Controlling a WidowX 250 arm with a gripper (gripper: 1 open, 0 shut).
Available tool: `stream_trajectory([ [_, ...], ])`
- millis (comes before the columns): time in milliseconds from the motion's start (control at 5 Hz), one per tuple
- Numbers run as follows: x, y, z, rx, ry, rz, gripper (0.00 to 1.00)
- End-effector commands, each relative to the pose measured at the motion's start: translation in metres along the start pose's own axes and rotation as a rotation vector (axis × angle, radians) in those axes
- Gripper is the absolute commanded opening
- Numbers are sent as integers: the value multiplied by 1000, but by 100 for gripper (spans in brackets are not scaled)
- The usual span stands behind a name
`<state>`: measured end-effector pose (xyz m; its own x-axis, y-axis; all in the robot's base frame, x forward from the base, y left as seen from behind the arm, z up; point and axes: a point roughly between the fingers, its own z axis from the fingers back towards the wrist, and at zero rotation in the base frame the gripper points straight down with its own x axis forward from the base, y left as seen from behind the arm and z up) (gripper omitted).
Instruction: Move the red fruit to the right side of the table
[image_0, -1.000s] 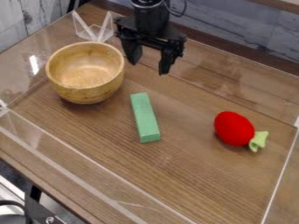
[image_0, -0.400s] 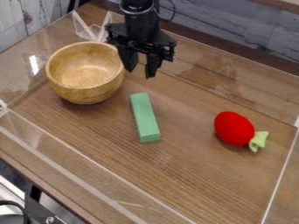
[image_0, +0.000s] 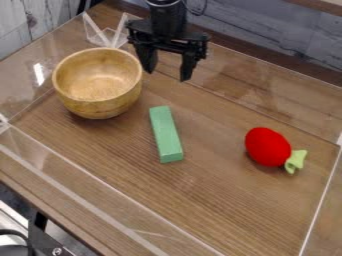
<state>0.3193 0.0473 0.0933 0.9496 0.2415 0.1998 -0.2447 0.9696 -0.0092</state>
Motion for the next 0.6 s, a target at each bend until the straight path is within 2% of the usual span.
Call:
stream_trajectory([
  [0,2,-11,8,-18,-44,-81,100],
  [200,-11,-14,13,-37,-45,-175,100],
  [400,-1,-7,12,-13,-60,-111,100],
])
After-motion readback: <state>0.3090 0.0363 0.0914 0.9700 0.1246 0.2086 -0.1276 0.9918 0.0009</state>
